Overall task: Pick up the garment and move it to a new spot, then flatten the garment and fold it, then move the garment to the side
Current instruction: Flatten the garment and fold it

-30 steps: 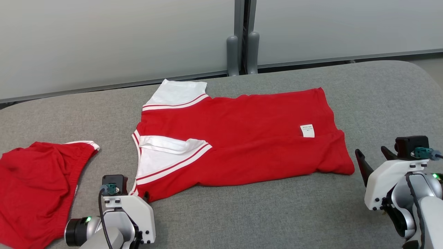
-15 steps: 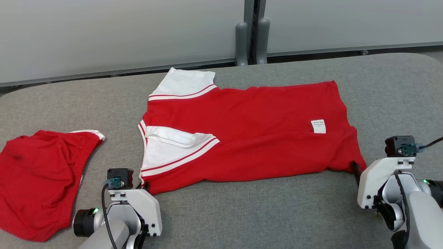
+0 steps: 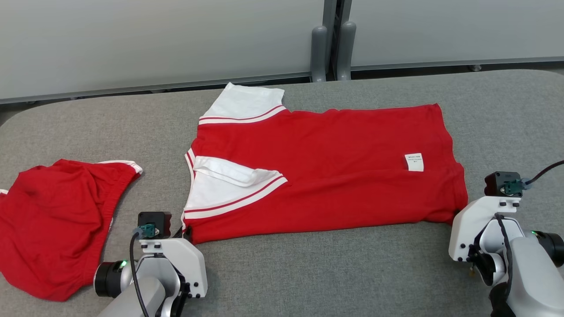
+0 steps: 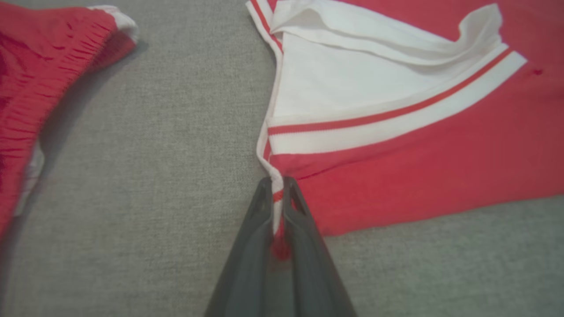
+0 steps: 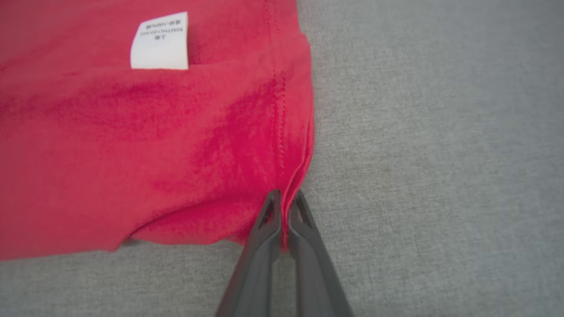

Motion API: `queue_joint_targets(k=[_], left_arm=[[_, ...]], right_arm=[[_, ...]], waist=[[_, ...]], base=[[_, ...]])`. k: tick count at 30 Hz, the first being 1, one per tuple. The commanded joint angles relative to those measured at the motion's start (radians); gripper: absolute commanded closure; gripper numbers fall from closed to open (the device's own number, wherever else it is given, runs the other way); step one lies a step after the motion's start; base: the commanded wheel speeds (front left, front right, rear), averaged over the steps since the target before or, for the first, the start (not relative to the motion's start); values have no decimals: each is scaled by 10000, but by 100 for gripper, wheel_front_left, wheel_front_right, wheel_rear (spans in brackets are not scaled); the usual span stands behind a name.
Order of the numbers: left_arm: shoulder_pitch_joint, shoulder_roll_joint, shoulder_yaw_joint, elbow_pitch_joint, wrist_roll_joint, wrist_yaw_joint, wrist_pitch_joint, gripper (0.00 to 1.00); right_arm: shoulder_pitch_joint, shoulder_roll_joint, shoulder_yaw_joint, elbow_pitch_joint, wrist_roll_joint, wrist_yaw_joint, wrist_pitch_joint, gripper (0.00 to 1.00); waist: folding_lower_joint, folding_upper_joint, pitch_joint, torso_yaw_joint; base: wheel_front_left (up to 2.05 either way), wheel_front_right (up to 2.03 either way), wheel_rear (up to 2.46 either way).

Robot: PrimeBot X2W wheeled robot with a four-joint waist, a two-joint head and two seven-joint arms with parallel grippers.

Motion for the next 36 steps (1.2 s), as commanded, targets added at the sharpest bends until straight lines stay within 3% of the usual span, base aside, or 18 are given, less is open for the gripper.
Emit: queue_joint_targets(k=[1,6,12,17,23,30,34,35,36], left_arm=[[112,159,44,152,-35,-28,-1,100],[540,166,183,-172,-284,-136,-250,100],[1423,672,244,-1380,-241,149,-649,100],[2277,1259,189,-2932,-149,692,-539,100],[3477,1869,33,-4647,-234,1465,-125,100],[4778,2399,76,-5970,-455,2325,120,100],[5033,2552,41,-6303,-421,2437,125,100],[5061,2603,-38,-6341,-357,2427,158,67],[5085,2605,-76,-6355,-334,2431,145,0]], right_arm=[[80,-51,-6,122,20,-1,-45,100],[462,-70,101,-195,434,-1,-516,100],[1453,-387,659,-1375,1198,-1,-214,100],[2756,-646,599,-3129,1719,-1,239,100],[4330,-506,328,-5152,1762,-1,1007,100],[5845,-152,-278,-6631,1528,-1,1720,100],[6168,-58,-289,-6819,1429,-1,1883,100],[6224,-47,-242,-6806,1379,-1,1914,100],[6238,-33,-202,-6787,1359,-1,1865,88]], waist=[[0,0,-37,-6],[0,0,-353,-30],[0,0,-805,-93],[0,0,-1077,-72],[0,0,-1220,-151],[0,0,-1305,-118],[0,0,-1292,-124],[0,0,-1290,-127],[0,0,-1287,-125]], base=[[0,0,0],[0,0,0],[0,0,0],[0,0,0],[0,0,0],[0,0,0],[0,0,0],[0,0,0],[0,0,0]])
